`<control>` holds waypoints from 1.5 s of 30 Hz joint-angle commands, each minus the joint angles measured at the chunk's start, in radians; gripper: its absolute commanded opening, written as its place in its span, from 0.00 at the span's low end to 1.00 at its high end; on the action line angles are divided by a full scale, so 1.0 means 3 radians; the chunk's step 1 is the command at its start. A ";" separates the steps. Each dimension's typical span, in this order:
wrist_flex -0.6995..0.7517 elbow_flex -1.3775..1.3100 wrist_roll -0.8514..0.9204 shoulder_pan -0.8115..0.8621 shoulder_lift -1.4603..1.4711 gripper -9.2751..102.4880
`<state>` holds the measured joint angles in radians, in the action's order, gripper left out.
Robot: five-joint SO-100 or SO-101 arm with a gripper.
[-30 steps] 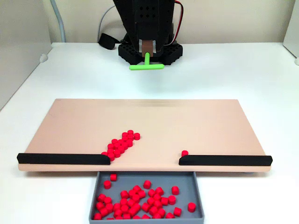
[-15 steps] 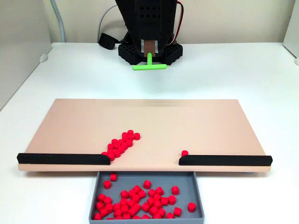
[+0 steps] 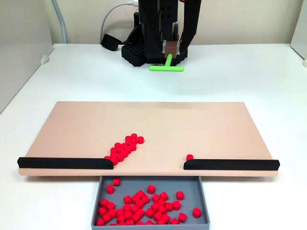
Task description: Push granules from left to the grey container
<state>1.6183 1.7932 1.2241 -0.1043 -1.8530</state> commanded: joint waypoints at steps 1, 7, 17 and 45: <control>0.0020 -0.0072 -0.0496 -0.0051 -0.0112 0.08; 0.0020 -0.0077 -0.1411 -0.0092 0.0020 0.08; 0.0020 -0.0184 -0.2485 -0.0455 0.0128 0.08; 0.0020 -0.2490 -0.4674 -0.0777 0.2153 0.08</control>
<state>1.6260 1.1290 -0.1473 -0.3283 -1.2226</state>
